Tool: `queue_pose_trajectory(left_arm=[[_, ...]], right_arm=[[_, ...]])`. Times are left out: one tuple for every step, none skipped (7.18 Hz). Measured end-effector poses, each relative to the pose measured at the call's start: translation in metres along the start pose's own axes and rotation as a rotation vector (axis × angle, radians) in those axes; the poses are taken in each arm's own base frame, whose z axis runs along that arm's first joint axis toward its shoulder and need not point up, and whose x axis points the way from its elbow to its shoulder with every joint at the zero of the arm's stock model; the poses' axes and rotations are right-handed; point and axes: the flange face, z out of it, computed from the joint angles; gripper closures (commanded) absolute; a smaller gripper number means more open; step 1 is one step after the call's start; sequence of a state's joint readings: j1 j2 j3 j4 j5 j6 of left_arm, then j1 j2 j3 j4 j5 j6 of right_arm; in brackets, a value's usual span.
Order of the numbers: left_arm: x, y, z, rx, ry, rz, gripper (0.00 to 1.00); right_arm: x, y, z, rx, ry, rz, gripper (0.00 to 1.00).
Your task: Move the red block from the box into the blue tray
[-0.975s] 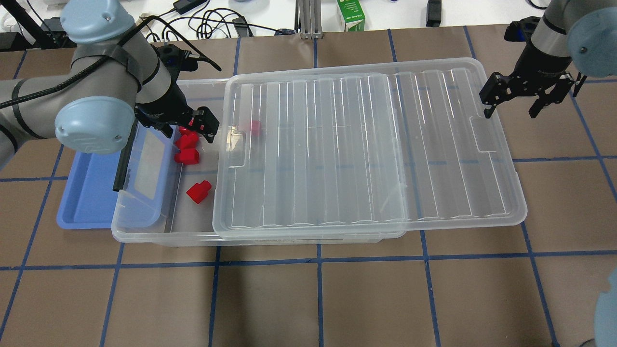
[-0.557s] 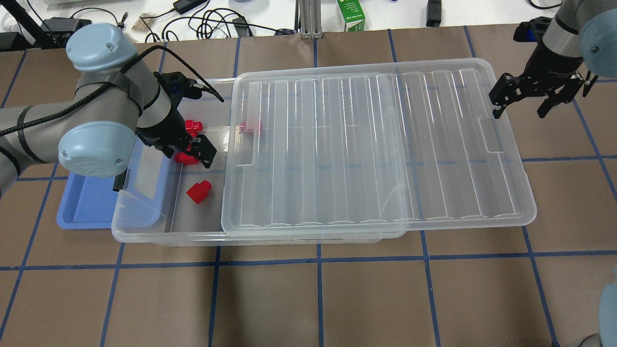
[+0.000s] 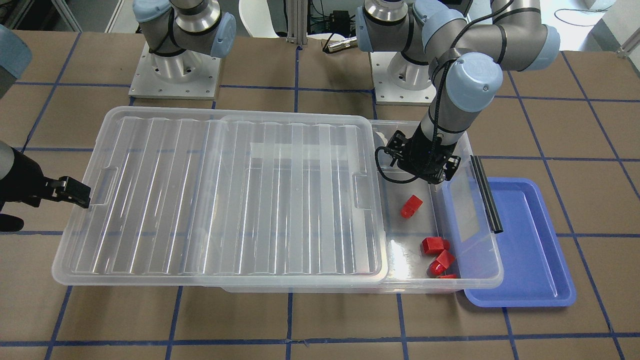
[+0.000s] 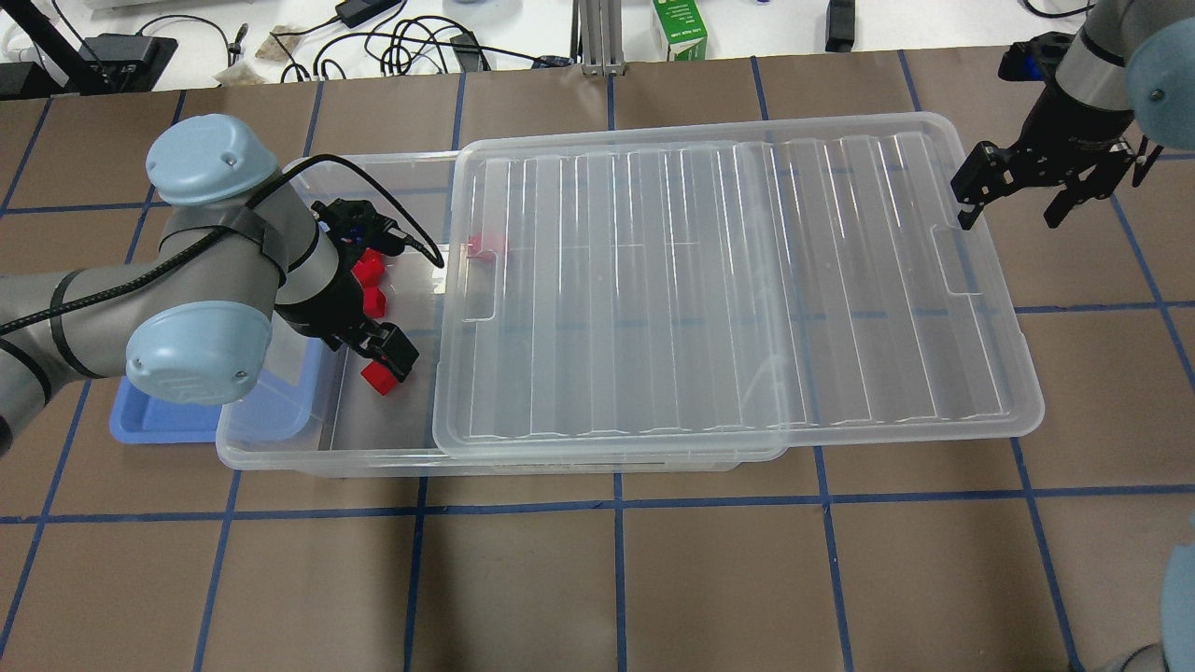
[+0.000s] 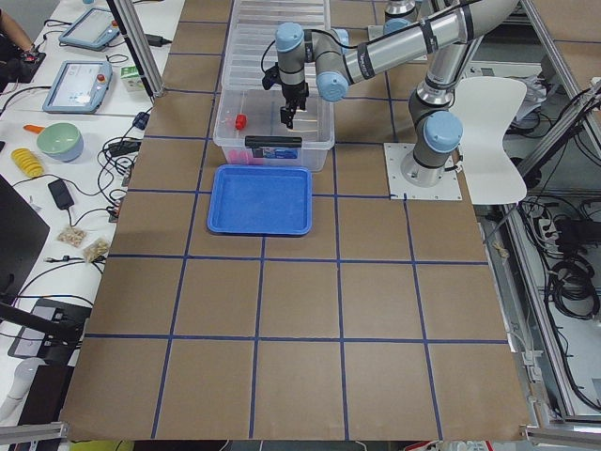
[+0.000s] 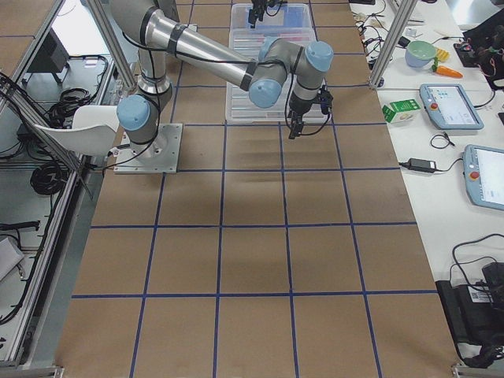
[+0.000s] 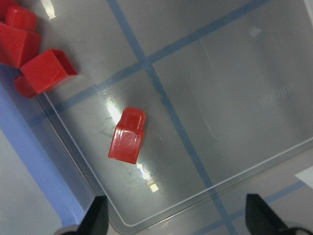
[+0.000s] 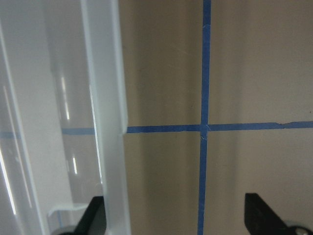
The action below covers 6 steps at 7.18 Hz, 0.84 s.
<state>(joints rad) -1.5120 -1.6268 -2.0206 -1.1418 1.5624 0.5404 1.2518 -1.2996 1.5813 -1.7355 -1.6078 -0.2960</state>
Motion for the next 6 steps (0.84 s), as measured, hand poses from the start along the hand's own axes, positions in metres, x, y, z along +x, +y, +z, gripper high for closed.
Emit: queue_pose_trajectory(left_arm=[[0.000, 0.002, 0.010, 0.003, -0.002, 0.008, 0.00], [-0.001, 0.002, 0.019, 0.012, -0.008, 0.020, 0.00], [-0.004, 0.001, 0.027, 0.019, -0.017, 0.035, 0.00], [-0.007, 0.001, 0.032, 0.019, -0.029, 0.055, 0.00], [-0.011, 0.000, 0.036, 0.022, -0.040, 0.069, 0.00], [-0.013, -0.001, 0.041, 0.025, -0.045, 0.071, 0.01]], right_arm=[[0.000, 0.000, -0.002, 0.003, 0.002, 0.000, 0.00], [0.000, 0.002, -0.005, 0.007, 0.003, 0.001, 0.00], [-0.001, 0.003, -0.010, 0.014, 0.005, 0.002, 0.00], [-0.004, 0.007, -0.021, 0.027, 0.008, 0.002, 0.00], [-0.007, 0.013, -0.038, 0.038, 0.011, 0.001, 0.00], [-0.010, 0.022, -0.058, 0.042, 0.011, 0.001, 0.00]])
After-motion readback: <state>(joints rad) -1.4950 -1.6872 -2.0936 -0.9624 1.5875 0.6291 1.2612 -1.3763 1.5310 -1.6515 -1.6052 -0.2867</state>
